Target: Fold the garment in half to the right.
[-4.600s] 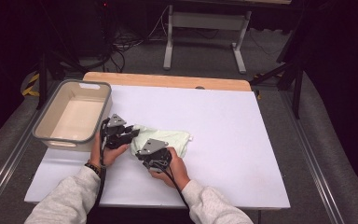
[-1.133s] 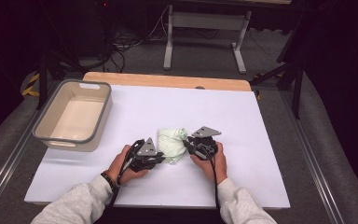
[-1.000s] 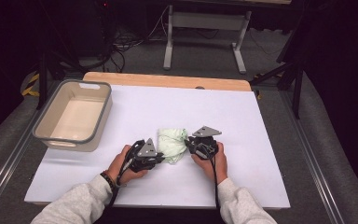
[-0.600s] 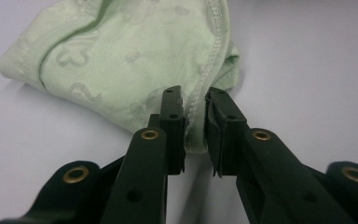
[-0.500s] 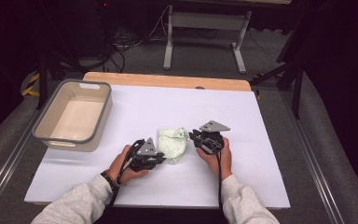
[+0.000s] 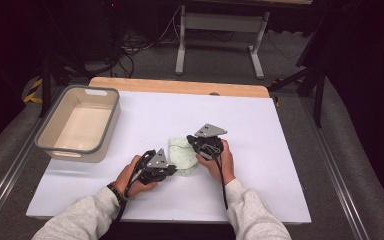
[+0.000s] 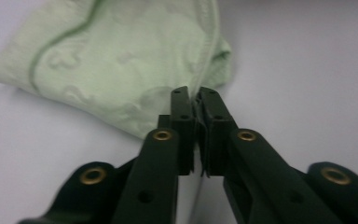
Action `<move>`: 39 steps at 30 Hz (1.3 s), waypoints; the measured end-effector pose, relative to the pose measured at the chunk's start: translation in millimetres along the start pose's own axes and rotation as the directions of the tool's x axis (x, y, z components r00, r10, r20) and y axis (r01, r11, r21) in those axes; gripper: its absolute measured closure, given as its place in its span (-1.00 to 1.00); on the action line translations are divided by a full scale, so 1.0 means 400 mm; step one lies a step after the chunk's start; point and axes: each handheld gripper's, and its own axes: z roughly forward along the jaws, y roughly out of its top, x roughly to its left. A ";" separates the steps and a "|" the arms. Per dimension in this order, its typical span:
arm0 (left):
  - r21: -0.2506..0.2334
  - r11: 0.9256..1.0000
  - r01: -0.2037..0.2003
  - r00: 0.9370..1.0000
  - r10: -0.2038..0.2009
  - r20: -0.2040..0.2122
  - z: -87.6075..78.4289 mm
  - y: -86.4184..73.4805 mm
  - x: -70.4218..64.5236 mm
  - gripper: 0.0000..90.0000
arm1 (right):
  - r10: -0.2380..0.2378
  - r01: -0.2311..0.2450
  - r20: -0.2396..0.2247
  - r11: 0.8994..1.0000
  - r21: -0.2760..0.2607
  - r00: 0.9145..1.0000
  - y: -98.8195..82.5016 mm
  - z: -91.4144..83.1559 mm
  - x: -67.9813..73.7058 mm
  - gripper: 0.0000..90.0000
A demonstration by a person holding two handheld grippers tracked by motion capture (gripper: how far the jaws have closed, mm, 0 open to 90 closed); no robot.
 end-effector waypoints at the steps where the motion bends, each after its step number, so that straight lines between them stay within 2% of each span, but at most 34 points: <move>1: 0.000 1.000 0.003 1.000 -0.003 0.001 -0.001 -0.001 0.000 0.92 | 0.015 -0.015 0.005 1.000 0.017 1.000 -0.009 0.004 -0.007 1.00; 2: 0.000 1.000 0.003 1.000 -0.003 0.001 -0.001 -0.001 0.000 0.91 | 0.015 -0.015 0.005 1.000 0.017 1.000 -0.009 0.004 -0.007 1.00; 3: -0.001 1.000 0.005 1.000 -0.005 0.007 -0.003 -0.001 0.000 0.90 | 0.027 -0.027 0.014 0.999 0.039 1.000 -0.024 0.010 -0.019 1.00; 5: 0.006 1.000 -0.001 1.000 0.001 0.007 -0.006 0.000 -0.003 0.88 | 0.036 -0.037 0.015 0.999 0.036 0.999 -0.026 0.006 -0.024 1.00; 7: 0.021 0.999 -0.025 1.000 0.025 0.013 -0.013 0.005 -0.011 0.83 | 0.009 -0.010 0.028 0.999 0.044 1.000 -0.028 0.005 -0.020 1.00; 9: 0.026 0.998 -0.058 0.998 0.058 0.010 -0.027 0.015 -0.023 0.74 | 0.016 -0.017 0.021 0.999 0.049 1.000 -0.032 0.008 -0.017 1.00; 12: -0.001 0.998 -0.064 0.998 0.064 0.020 -0.048 0.029 -0.028 0.72 | 0.011 -0.012 0.026 0.999 0.047 1.000 -0.031 0.006 -0.016 1.00; 13: -0.038 0.997 -0.070 0.997 0.071 0.022 -0.068 0.043 -0.029 0.72 | 0.012 -0.013 0.026 0.999 0.047 1.000 -0.032 0.006 -0.018 1.00; 14: -0.046 0.996 -0.073 0.997 0.073 0.002 -0.075 0.049 -0.028 0.70 | 0.016 -0.017 0.027 0.999 0.045 1.000 -0.032 0.004 -0.018 1.00; 16: -0.057 0.997 -0.059 0.997 0.057 -0.045 -0.081 0.060 -0.012 0.72 | 0.022 -0.023 0.027 0.999 0.038 0.999 -0.032 0.001 -0.019 1.00; 17: -0.057 0.997 -0.059 0.997 0.057 -0.045 -0.081 0.060 -0.012 0.75 | 0.022 -0.023 0.027 0.999 0.038 0.999 -0.032 0.001 -0.019 1.00; 18: -0.061 0.997 -0.047 0.997 0.043 -0.060 -0.081 0.064 0.002 0.77 | 0.017 -0.018 0.030 0.999 0.034 0.999 -0.030 -0.001 -0.018 1.00; 19: -0.085 0.996 -0.014 0.996 0.007 -0.086 -0.073 0.071 0.036 0.79 | 0.015 -0.016 0.030 0.999 0.034 0.999 -0.029 -0.002 -0.017 1.00; 21: -0.105 0.994 0.026 0.992 -0.039 -0.121 -0.057 0.076 0.071 0.82 | 0.008 -0.009 0.031 0.999 0.033 0.999 -0.028 -0.003 -0.015 1.00; 22: -0.105 0.994 0.026 0.992 -0.039 -0.121 -0.057 0.076 0.071 0.84 | 0.009 -0.010 0.028 1.000 0.030 1.000 -0.028 -0.004 -0.015 1.00; 24: -0.115 0.992 0.056 0.989 -0.072 -0.133 -0.031 0.077 0.106 0.84 | 0.008 -0.008 0.029 1.000 0.026 1.000 -0.027 -0.005 -0.014 1.00; 25: -0.117 0.992 0.055 0.984 -0.074 -0.163 -0.012 0.077 0.122 0.86 | 0.003 -0.003 0.026 1.000 0.013 1.000 -0.025 -0.009 -0.012 1.00; 29: -0.130 0.989 0.066 0.981 -0.088 -0.173 0.011 0.074 0.137 0.99 | -0.017 0.017 0.015 1.000 -0.011 1.000 -0.017 -0.013 -0.004 1.00; 33: -0.077 0.994 0.081 0.982 -0.092 -0.164 0.048 0.069 0.150 1.00 | -0.064 0.064 0.007 0.998 -0.016 0.998 -0.004 -0.003 0.019 1.00; 36: -0.047 0.994 0.097 0.982 -0.103 -0.157 0.065 0.062 0.153 1.00 | -0.082 0.082 0.009 0.996 0.028 0.997 -0.009 0.020 0.026 1.00; 38: -0.048 0.994 0.102 0.982 -0.108 -0.156 0.067 0.060 0.153 1.00 | -0.075 0.074 0.012 0.996 0.048 0.997 -0.014 0.026 0.023 1.00; 39: -0.052 0.993 0.106 0.981 -0.113 -0.156 0.067 0.059 0.154 1.00 | -0.055 0.053 0.027 0.995 0.082 0.998 -0.023 0.032 0.012 1.00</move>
